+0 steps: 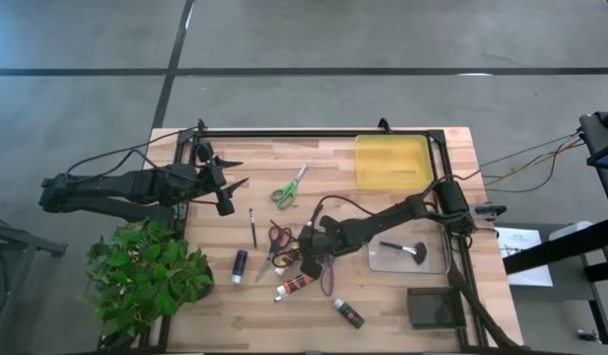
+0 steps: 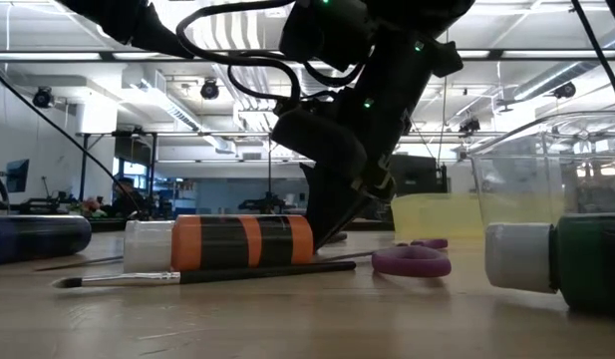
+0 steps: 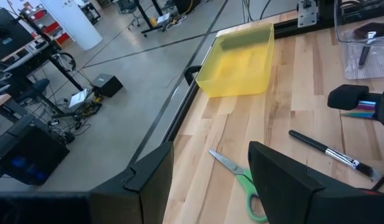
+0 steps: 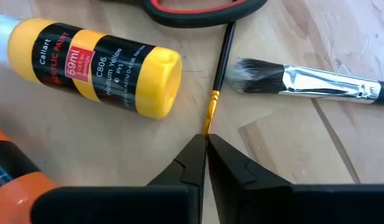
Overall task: Pick & Place Paint Supplies
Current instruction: Put the gold paint brush into the transparent bin
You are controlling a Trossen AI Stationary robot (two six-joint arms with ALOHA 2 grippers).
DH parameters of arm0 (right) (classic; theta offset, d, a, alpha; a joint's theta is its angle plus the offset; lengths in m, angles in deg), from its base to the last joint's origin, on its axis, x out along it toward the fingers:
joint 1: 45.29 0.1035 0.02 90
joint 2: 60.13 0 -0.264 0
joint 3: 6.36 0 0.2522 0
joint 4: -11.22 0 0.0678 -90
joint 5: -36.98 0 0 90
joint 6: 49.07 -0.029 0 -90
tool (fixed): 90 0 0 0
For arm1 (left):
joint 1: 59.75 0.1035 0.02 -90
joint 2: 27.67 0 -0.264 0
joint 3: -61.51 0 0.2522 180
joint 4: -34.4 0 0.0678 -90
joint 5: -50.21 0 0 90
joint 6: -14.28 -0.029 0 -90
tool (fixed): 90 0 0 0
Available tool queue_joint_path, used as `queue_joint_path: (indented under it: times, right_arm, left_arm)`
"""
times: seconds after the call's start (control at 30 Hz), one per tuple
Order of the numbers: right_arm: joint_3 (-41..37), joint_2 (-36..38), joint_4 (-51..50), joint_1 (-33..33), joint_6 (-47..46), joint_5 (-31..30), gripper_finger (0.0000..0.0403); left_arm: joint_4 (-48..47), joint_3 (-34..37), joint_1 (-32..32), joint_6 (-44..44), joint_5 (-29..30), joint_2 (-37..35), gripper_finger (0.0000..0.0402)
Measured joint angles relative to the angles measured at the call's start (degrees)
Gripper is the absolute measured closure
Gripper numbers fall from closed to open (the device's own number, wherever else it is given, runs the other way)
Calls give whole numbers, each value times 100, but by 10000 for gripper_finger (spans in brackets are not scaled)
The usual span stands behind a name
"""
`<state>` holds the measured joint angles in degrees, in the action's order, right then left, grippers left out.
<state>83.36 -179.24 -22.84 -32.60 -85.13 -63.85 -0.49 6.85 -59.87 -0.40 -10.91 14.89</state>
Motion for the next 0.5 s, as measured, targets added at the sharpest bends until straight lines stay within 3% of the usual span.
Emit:
queue_joint_path:
  times: [0.5]
  right_arm:
    - [-29, 0, 121, 8, 68, 205, 387]
  left_arm:
    - [-11, 0, 0, 11, -2, 1, 188]
